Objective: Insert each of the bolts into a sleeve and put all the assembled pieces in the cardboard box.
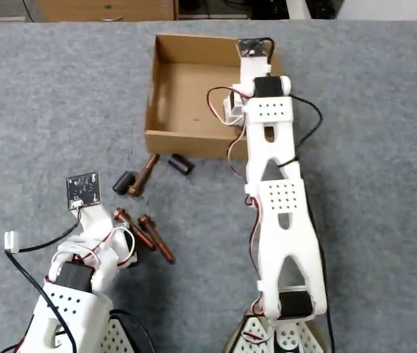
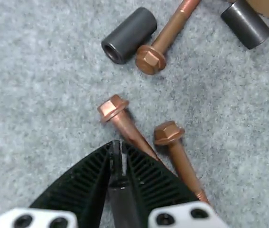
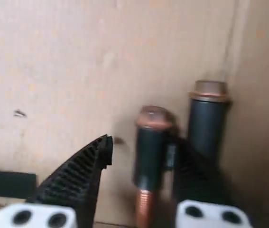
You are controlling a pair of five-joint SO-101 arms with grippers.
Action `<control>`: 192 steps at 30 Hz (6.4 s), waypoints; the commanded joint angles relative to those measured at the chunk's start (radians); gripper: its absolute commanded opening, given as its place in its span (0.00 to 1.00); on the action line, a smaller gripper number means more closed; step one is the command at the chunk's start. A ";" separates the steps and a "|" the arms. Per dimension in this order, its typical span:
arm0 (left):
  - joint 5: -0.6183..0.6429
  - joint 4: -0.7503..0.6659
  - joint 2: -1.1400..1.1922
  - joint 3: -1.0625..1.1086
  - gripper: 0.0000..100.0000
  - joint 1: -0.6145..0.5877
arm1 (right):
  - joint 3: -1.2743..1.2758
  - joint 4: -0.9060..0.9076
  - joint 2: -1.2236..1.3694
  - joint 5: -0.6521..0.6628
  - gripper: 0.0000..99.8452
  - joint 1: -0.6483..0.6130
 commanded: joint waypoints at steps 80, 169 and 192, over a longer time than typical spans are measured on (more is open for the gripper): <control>-0.126 0.153 -0.007 -0.063 0.02 -0.353 | 1.099 -0.100 -0.783 0.413 0.16 -0.458; 0.014 0.348 -0.001 -0.284 0.02 -0.249 | 1.813 0.132 -2.339 0.018 0.00 -0.156; 0.680 0.325 0.648 -1.086 0.02 0.094 | 2.026 0.097 -2.536 -0.101 0.00 -0.142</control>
